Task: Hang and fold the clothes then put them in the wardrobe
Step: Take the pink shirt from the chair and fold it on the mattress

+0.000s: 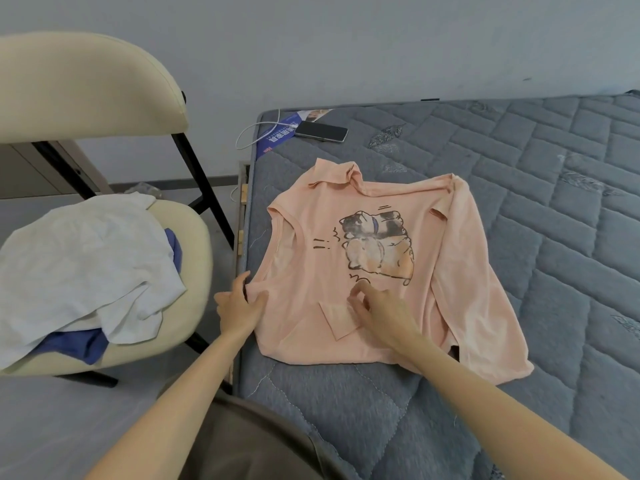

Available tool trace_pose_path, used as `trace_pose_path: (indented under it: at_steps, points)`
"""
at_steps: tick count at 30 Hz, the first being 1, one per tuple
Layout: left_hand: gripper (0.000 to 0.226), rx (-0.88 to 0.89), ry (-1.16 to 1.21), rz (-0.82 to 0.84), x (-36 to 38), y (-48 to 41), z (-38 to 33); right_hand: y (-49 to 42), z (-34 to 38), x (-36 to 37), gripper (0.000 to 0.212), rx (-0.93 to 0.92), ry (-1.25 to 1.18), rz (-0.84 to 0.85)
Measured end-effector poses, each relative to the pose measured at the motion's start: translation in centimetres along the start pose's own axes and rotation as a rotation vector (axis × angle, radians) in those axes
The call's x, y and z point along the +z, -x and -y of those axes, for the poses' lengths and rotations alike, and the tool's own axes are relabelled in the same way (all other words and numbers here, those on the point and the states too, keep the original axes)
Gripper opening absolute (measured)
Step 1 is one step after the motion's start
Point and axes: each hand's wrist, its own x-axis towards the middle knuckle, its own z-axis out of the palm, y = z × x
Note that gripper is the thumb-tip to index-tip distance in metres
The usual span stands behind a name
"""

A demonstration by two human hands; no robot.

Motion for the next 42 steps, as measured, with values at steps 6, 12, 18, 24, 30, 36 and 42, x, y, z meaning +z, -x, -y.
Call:
trace_pose_path:
  at_steps: [6, 12, 18, 24, 30, 36, 42]
  points:
    - [0.023, 0.040, -0.015, 0.007, -0.2, -1.8, 0.8, -1.0, 0.4, 0.3, 0.061, -0.243, 0.276, 0.399]
    - [0.009, 0.058, -0.008, -0.040, -0.8, -2.8, 1.4, -1.1, 0.1, 1.3, 0.030, -0.391, 0.371, 0.246]
    - [0.014, 0.018, 0.011, -0.044, -0.9, -2.3, 0.4, -3.0, 1.1, 0.0, 0.019, 0.001, -0.101, -0.197]
    - [0.052, 0.311, -0.170, -0.101, 0.6, 1.4, -3.1, -3.6, 1.3, -1.8, 0.027, 0.144, -0.351, -0.167]
    - [0.050, 0.643, -0.300, 0.182, 5.6, 5.6, -6.7, -0.1, -3.4, -3.7, 0.016, 0.267, -0.072, -0.245]
    - [0.057, 0.618, -0.601, 0.532, 11.3, 9.5, -8.2, 5.5, -7.4, -3.6, 0.021, 0.442, 0.354, -0.073]
    - [0.056, 0.476, -0.598, 0.623, 12.9, 10.5, -8.8, 7.6, -10.6, -4.8, 0.022, 0.426, 0.294, -0.148]
